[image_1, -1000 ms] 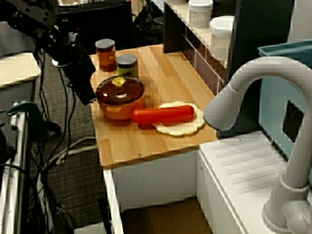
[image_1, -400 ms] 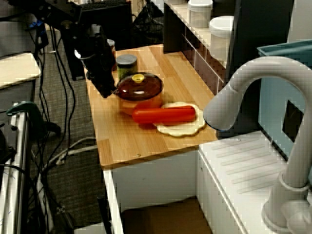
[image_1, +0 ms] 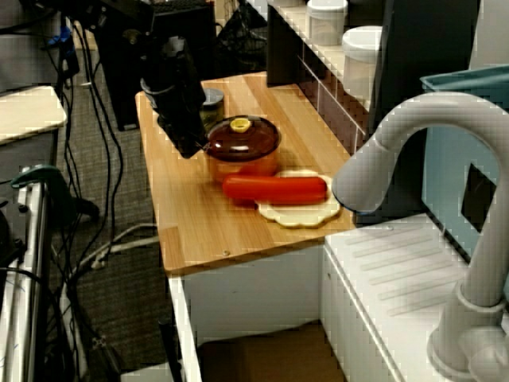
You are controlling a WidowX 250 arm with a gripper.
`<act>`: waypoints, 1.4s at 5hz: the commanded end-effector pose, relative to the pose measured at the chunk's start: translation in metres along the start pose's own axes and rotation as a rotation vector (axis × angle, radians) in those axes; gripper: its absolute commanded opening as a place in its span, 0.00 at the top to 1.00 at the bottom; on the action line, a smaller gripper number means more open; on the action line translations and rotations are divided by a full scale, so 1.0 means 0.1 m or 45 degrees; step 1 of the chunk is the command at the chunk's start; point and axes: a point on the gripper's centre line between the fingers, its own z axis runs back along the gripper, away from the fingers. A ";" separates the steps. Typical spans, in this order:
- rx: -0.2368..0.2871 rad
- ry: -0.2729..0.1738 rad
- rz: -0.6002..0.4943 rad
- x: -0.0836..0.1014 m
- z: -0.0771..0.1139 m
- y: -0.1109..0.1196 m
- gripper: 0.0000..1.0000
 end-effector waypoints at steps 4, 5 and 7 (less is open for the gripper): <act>-0.031 -0.071 0.015 0.37 0.14 -0.18 1.00; -0.026 -0.064 0.024 0.39 0.15 -0.13 1.00; -0.053 -0.031 -0.042 0.23 0.45 0.02 0.00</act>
